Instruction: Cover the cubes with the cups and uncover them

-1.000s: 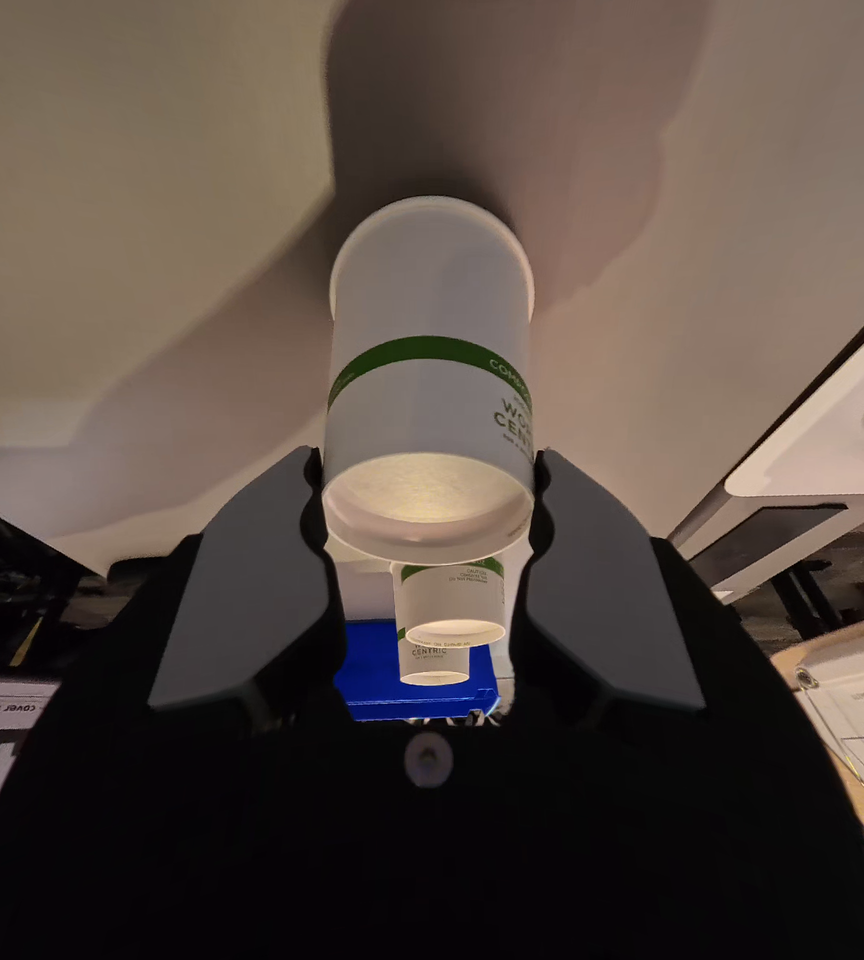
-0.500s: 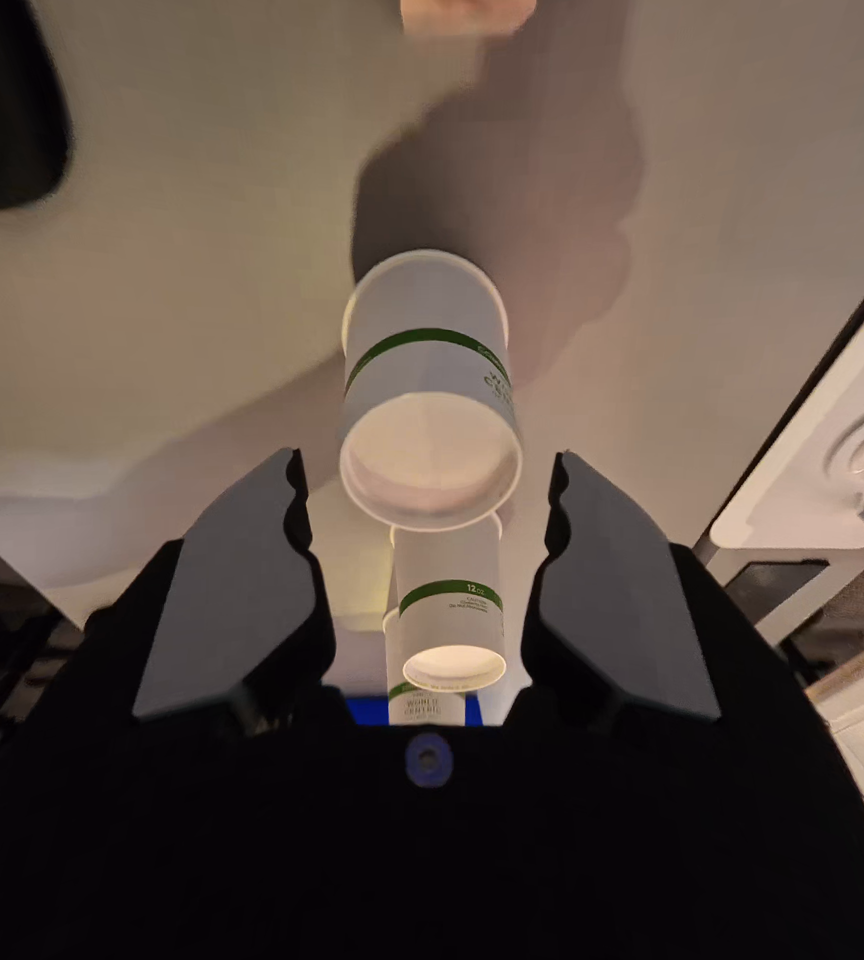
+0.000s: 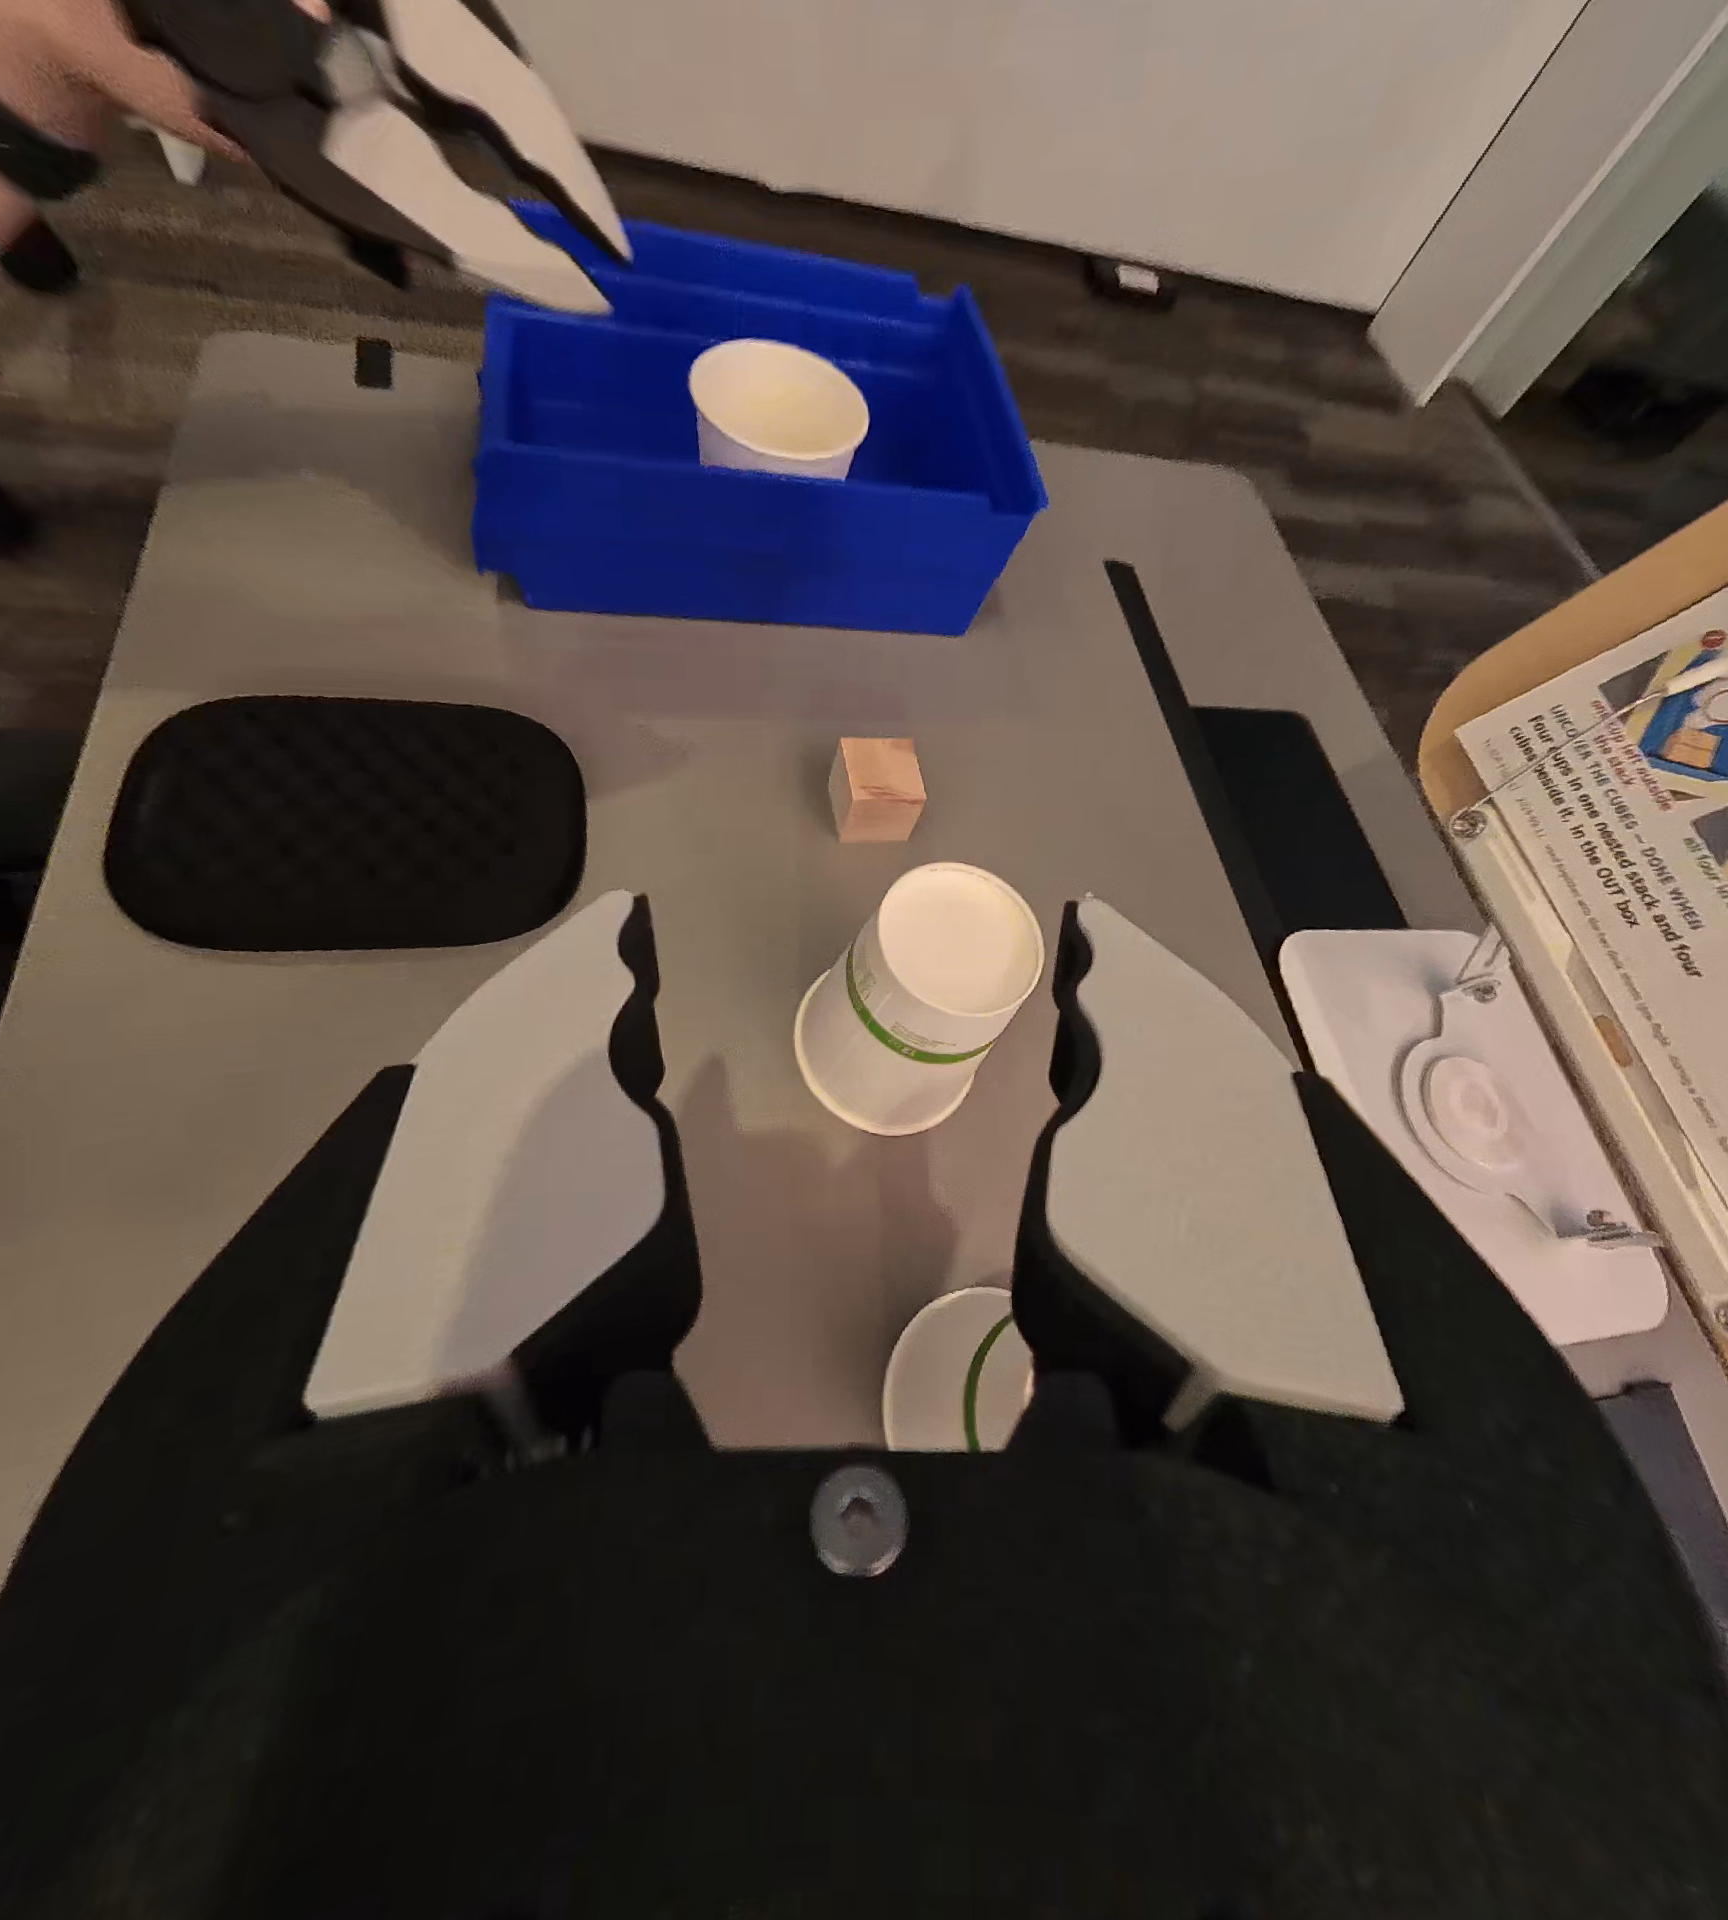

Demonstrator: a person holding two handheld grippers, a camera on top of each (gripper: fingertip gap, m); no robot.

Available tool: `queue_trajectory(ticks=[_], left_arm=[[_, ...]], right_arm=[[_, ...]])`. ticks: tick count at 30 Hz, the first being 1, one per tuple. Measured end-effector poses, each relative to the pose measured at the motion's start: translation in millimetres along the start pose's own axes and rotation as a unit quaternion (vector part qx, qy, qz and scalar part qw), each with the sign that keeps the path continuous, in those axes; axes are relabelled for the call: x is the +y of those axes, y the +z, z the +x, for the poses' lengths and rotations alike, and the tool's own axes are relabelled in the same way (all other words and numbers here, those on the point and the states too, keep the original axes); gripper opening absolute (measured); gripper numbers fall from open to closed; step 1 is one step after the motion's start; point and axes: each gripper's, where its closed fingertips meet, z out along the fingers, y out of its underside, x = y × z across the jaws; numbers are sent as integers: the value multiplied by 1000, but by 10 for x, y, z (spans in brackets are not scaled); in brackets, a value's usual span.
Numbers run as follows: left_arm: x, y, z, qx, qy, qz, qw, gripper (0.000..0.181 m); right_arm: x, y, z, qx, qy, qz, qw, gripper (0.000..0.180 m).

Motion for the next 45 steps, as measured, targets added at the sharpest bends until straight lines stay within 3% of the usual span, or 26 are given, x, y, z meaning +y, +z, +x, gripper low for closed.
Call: queue_trajectory(ticks=[4, 10, 17, 24, 28, 32, 38, 42, 45], left_arm=[[103, 386, 59, 69, 112, -50, 990, 11], [237, 627, 118, 137, 121, -121, 976, 13], [451, 746, 102, 140, 155, -194, 958, 13], [471, 681, 19, 124, 160, -182, 962, 3], [164, 383, -256, 55, 115, -103, 987, 3], [-581, -166, -344, 4, 26, 81, 996, 2], [-1584, -908, 331, 109, -92, 330, 933, 2], [-1950, -1126, 835, 212, -139, 413, 875, 2], [-2066, -1126, 1026, 236, -145, 434, 858, 2]], right_arm=[[63, -233, -139, -12, -18, 18, 1000, 70], [97, -453, -120, -9, -7, 42, 999, 66], [208, -494, -8, -8, 5, 41, 999, 67], [279, -458, -4, -20, 9, 39, 999, 66], [282, -378, 41, -17, 14, 41, 999, 65], [84, -267, 38, -12, -3, 90, 996, 66], [-514, -108, -259, -39, -43, 251, 966, 72], [-660, 33, -502, -45, -81, 284, 954, 76], [-735, 26, -645, -43, -113, 308, 944, 87]])
